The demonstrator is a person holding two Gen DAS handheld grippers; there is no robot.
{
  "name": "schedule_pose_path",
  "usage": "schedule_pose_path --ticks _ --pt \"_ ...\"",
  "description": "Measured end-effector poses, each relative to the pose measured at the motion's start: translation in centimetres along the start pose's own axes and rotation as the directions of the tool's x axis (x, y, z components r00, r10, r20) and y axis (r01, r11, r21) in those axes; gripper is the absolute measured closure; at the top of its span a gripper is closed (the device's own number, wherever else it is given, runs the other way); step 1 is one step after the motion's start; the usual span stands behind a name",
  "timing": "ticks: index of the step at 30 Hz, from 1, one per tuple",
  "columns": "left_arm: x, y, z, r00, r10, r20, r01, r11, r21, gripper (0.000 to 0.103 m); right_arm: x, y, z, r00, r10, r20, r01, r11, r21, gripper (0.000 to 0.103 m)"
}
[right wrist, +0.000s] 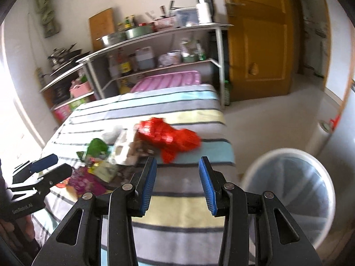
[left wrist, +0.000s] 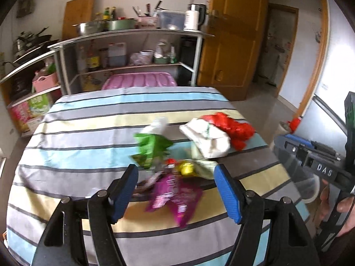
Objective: Collect trash
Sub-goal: 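Return both grippers to the trash pile on the table, then grasp the clear cup with the left gripper while the right grasps the white paper bag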
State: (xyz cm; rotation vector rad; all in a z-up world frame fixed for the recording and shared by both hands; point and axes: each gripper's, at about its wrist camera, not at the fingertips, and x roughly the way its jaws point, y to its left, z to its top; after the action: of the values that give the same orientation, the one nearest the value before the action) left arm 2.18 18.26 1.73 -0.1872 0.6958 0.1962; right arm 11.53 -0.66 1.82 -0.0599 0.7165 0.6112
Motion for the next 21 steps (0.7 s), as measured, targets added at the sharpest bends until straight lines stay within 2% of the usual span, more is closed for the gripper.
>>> schedule_pose_path --ticks 7,12,17,21 --pt "0.0 4.2 -0.6 0.999 0.05 -0.011 -0.051 0.996 -0.069 0.025 3.0 2.8 1.4 0.996 0.075 -0.042 -0.077 0.996 -0.041 0.06" --pt "0.4 6.0 -1.1 0.998 0.044 -0.035 -0.047 0.994 -0.097 0.024 5.0 3.6 2.3 0.987 0.126 -0.102 -0.131 0.99 -0.044 0.055" --pt "1.0 6.7 -1.7 0.998 0.022 -0.057 -0.027 0.995 -0.096 0.023 7.1 4.3 2.9 0.97 0.176 -0.168 -0.185 0.982 -0.036 0.054" --pt "1.9 6.7 -1.8 0.996 0.006 -0.089 -0.014 0.996 -0.085 0.022 8.7 4.4 2.8 0.964 0.173 -0.201 -0.18 0.984 -0.012 0.054"
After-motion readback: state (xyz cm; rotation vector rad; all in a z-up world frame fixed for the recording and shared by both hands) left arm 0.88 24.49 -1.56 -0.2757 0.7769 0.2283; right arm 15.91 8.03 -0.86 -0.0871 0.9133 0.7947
